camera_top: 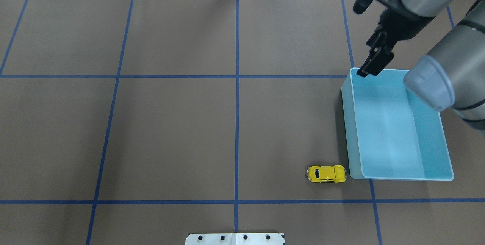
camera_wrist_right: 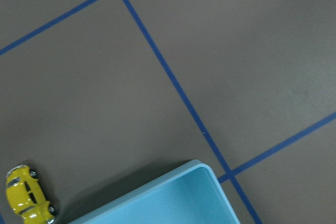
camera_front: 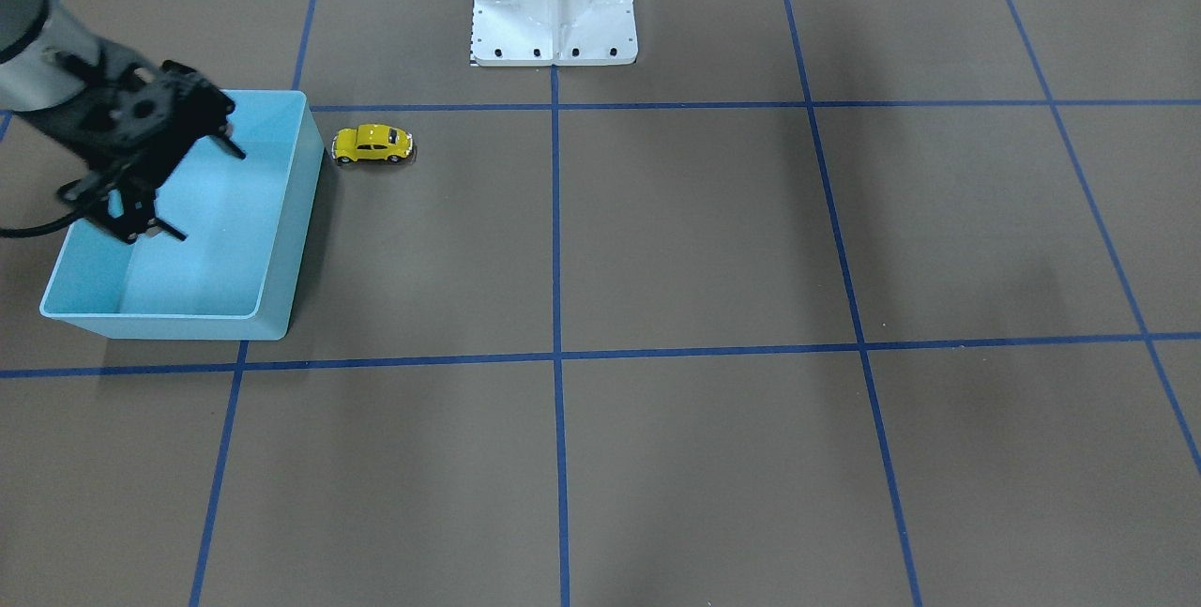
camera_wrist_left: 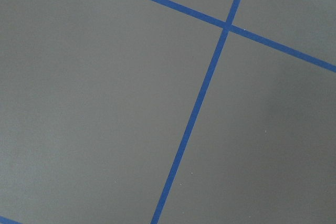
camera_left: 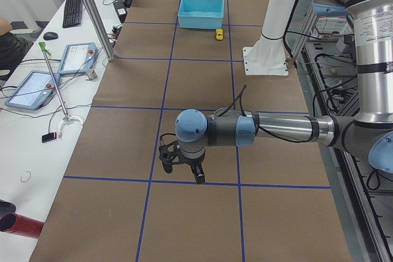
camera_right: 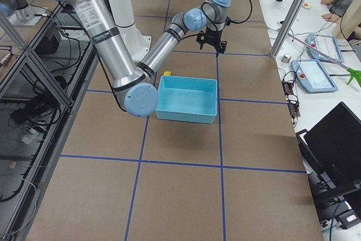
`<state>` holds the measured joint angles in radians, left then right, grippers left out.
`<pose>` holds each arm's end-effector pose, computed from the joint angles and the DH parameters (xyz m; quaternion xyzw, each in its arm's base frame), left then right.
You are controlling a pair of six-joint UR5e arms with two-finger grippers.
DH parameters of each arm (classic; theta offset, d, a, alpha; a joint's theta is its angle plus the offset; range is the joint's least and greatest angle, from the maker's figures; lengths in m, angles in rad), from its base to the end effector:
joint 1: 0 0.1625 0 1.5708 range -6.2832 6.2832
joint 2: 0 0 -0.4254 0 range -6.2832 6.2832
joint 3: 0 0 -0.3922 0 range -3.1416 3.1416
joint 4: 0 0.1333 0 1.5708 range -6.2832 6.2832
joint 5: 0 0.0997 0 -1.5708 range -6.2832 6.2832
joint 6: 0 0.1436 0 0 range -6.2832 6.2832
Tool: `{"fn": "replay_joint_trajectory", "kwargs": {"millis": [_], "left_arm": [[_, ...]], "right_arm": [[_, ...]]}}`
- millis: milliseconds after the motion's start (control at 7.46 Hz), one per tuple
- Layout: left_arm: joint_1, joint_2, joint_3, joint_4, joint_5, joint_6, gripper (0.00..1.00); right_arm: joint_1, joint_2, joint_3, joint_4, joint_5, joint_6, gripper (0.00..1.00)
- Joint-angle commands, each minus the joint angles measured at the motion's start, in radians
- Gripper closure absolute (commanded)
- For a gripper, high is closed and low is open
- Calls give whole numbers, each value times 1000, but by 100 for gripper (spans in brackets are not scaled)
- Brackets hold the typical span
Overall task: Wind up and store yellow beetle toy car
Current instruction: 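Reach the right gripper toward the yellow car beside the blue bin, then lower the right gripper and close it on the yellow car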
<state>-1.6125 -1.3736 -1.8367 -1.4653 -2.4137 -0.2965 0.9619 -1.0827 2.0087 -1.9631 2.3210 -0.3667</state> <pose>-0.0429 -0.4026 0.6519 -0.0686 0.4036 -0.1610 0.8981 -0.2996 -0.4915 0.2645 0.2009 -0.3804 -0.5060 0.7476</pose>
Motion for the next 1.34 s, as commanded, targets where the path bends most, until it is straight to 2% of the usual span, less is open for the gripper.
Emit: {"fn": "replay_joint_trajectory", "kwargs": {"millis": [0, 268, 938, 1207], "left_arm": [[0, -2, -1, -1, -1, -1, 0], [0, -4, 4, -1, 1, 2, 0], [0, -9, 7, -1, 1, -3, 0], [0, -4, 7, 0, 2, -3, 0]], "right_arm": [[-155, 3, 68, -78, 18, 6, 1], [-274, -11, 70, -114, -14, 8, 1], [-514, -48, 65, -143, -553, -6, 1], [-567, -48, 52, -146, -595, 5, 1]]}}
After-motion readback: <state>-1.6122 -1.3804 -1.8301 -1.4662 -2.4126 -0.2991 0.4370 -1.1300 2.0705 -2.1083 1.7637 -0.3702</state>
